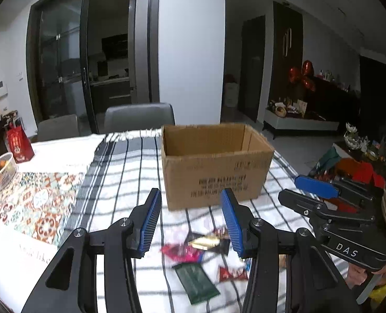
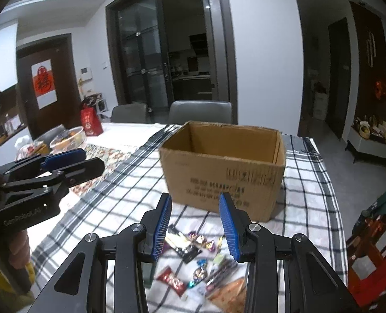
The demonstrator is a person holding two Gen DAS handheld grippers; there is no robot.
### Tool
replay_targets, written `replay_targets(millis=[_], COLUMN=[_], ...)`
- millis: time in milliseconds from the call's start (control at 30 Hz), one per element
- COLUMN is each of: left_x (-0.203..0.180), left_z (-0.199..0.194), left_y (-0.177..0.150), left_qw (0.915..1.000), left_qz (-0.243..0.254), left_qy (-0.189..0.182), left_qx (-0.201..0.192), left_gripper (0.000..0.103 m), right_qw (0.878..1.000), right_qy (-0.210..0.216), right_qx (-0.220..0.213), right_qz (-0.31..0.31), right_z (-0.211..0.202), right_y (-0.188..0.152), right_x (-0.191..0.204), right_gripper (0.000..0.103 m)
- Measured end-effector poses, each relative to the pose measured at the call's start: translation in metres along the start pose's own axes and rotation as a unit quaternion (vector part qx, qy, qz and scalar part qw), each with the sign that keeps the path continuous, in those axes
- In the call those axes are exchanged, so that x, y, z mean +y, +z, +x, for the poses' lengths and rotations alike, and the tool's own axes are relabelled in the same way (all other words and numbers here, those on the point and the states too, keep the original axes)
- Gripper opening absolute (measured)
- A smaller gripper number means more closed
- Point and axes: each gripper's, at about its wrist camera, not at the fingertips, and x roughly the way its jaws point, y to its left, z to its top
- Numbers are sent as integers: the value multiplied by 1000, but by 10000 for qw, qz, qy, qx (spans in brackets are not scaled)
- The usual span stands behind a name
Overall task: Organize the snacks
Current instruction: 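Move both tools back to the snack pile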
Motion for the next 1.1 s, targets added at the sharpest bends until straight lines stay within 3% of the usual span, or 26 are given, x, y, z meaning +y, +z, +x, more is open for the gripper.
replay_targets(millis=[333,767,1100], left_x=[-2,7,11], left_z=[10,48,84], left_y=[-50,-98,-116], left_qw=[9982,9905,9830], left_qz=[-146,-514,-690], left_qy=[-69,-180,-244], left_qx=[571,1263,1684], left_gripper=[47,46,46], right_qw=[9992,9951,9892], right_qy=[168,269,301], right_qx=[187,945,1332], right_qz=[-313,119,532], right_z=[2,48,80], right_y=[-34,-78,-96], right_x=[13,4,-6], right_gripper=[39,39,39])
